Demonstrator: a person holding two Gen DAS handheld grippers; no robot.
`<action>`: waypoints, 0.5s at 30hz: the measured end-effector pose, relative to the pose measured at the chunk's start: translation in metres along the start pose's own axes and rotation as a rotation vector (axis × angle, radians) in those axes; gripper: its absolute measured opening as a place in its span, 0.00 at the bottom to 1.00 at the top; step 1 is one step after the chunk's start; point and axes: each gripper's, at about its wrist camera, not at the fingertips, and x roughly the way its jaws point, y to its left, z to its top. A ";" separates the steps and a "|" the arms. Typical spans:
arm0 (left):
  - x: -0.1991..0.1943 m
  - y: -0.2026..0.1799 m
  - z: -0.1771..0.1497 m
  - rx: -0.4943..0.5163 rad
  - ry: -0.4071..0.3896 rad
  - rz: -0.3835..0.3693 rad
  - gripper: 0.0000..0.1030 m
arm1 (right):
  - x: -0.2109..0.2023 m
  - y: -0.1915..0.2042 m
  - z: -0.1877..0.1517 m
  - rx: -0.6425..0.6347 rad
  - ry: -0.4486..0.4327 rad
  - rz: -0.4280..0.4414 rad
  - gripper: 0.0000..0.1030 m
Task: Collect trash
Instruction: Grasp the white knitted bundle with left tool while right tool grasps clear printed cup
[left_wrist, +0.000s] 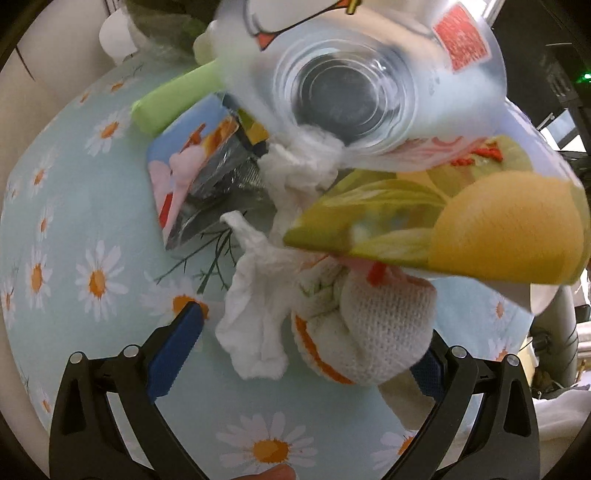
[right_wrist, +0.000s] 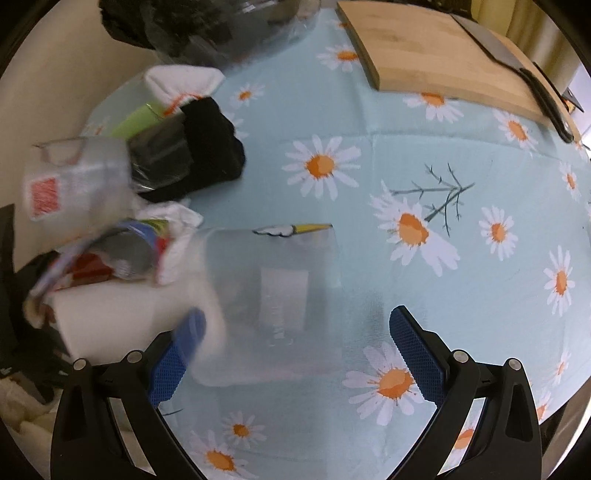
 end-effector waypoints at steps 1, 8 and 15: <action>0.001 0.000 0.000 0.003 -0.008 0.006 0.95 | 0.003 0.000 0.000 -0.002 0.003 -0.008 0.92; 0.013 -0.016 -0.003 -0.013 -0.048 0.060 0.96 | 0.015 0.015 -0.007 -0.067 -0.008 -0.113 0.94; 0.018 -0.020 -0.011 0.006 -0.067 0.055 0.96 | 0.017 0.022 -0.014 -0.108 -0.028 -0.130 0.94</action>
